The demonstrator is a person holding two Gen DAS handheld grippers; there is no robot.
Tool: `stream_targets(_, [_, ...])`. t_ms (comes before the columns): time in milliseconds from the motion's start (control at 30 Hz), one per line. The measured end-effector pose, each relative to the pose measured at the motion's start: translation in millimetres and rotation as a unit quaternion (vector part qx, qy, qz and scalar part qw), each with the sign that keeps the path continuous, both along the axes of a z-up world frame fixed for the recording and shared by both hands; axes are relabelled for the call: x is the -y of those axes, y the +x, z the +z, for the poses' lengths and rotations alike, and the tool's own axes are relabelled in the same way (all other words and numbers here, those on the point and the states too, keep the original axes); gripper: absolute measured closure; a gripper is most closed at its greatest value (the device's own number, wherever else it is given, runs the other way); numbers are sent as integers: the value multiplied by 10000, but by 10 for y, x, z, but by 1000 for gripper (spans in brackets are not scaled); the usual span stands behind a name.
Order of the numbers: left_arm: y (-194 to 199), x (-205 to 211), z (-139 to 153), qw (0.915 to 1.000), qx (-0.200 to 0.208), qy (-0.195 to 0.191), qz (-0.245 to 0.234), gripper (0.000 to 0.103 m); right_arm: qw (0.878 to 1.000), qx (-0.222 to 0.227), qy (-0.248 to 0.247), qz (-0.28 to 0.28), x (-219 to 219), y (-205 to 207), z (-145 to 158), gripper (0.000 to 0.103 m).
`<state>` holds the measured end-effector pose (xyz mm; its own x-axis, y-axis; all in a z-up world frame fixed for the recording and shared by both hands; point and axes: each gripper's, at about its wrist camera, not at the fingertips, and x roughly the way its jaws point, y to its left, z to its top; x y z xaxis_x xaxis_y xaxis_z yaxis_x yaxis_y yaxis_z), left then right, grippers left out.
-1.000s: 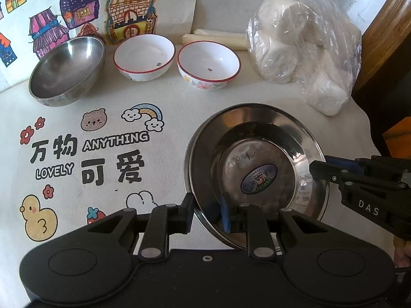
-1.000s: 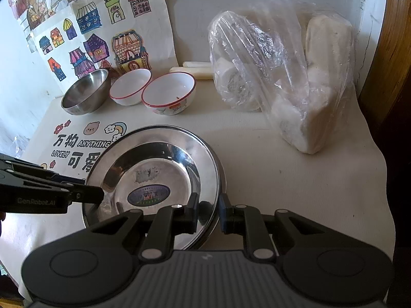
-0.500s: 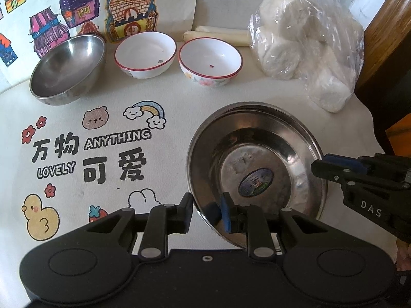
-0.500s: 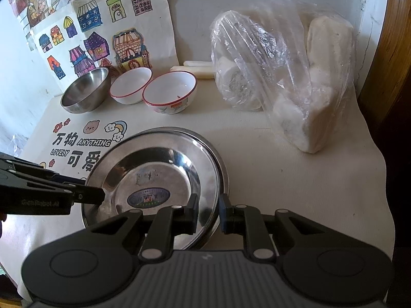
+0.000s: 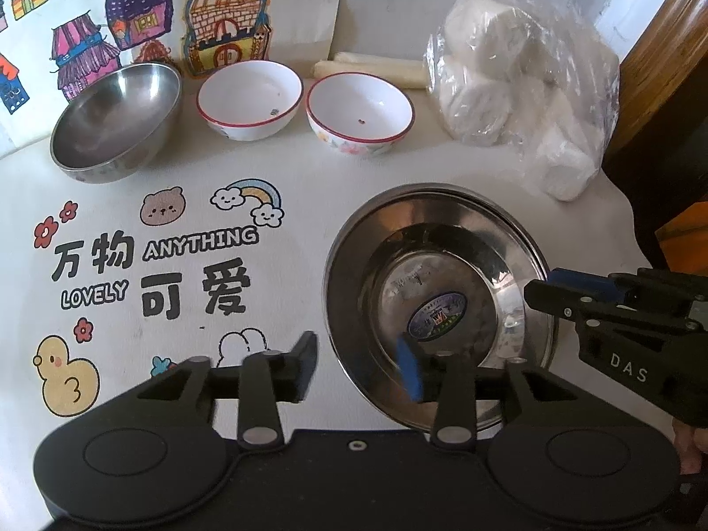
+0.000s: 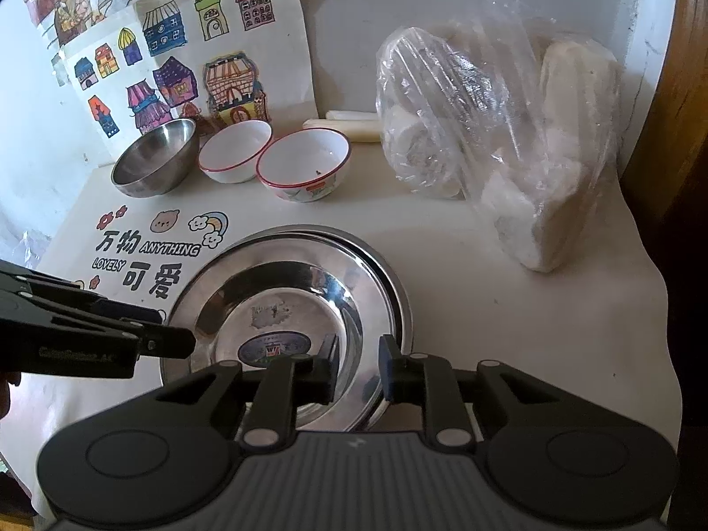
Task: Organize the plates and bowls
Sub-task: 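Open the left gripper to release the plate rim, then open the right gripper and lift both grippers away from the plates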
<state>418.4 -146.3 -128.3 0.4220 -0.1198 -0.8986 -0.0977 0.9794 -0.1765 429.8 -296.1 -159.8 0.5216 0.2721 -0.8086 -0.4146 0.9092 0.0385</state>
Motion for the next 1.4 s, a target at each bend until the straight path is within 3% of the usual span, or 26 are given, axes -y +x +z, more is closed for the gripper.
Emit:
stream_targets(133, [-39,-63,34,9999,72,-9,132,32,10000,38,27,-52,11,-30,25,68])
stream_targets(300, [-88,-209,63,9994,73,75,335,11,9998,82,81,-169,-12,-72,45,31])
stream_targets(367, [-105,-277,58,9990,24,119,421,1,9997,114,83,-208,-37,-88,49,23])
stream_targets(533, [-171,-437,34,9983,-84,252,519,1,9992,227,140,-303,-134,-141,67,2])
stream_targets(1400, [-304,-1807,-39,9954,-74,363,888,1,9993,229,-41,-284,-1253,-314,11,0])
